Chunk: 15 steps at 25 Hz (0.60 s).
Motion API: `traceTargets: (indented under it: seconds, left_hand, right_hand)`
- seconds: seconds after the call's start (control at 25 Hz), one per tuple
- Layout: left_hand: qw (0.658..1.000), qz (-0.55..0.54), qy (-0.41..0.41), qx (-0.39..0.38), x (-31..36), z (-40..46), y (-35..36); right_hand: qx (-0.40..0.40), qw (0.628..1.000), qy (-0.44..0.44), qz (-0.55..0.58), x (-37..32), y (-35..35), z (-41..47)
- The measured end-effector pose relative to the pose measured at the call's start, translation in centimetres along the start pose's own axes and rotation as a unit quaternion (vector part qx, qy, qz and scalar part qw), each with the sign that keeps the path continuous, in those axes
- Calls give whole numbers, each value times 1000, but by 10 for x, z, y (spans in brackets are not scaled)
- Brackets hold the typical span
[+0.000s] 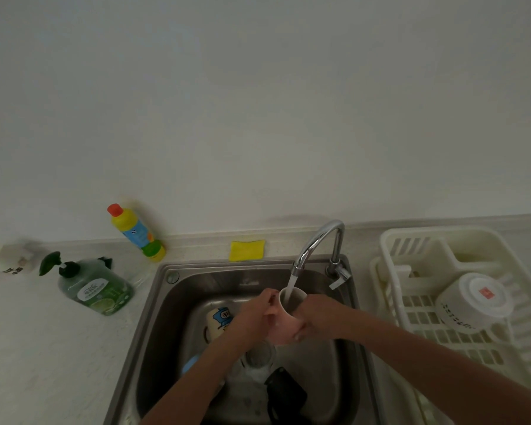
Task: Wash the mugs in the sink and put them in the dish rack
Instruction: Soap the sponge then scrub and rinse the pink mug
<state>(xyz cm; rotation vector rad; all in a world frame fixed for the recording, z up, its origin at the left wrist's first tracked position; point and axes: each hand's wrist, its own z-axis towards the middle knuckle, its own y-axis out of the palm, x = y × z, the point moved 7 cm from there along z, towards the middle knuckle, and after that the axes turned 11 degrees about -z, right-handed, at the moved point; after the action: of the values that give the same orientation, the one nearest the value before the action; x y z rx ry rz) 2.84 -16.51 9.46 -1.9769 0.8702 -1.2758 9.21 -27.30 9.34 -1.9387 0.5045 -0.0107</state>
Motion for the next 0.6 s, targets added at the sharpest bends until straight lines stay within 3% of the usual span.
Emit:
traceTargets:
  seconds: [0.12,0.2,0.28,0.4,0.48,0.6]
  left_hand:
    - [990,-126,-51,29,-12,-5,-9]
    - [988,-142,-63,24,-18,-5,-11]
    - [980,-186,-70,-21,-23,-5,-7]
    - [936,-334,-73,-87,-31,-8,2]
    - [926,-360,-68,-91,-34,-10,1]
    - [941,-334,-15,-42,-29,-9,-9]
  right_hand:
    - [8,998,-4,-58,-1,-1,4]
    - [8,995,-17,-93,-3,-1,6]
    - [16,991,-34,-126,-3,-3,8]
    - [7,987,-45,-151,-5,-2,10]
    - [3,988,-43,-150,-6,-3,12]
    - [24,991,-31,-124,-3,-1,16]
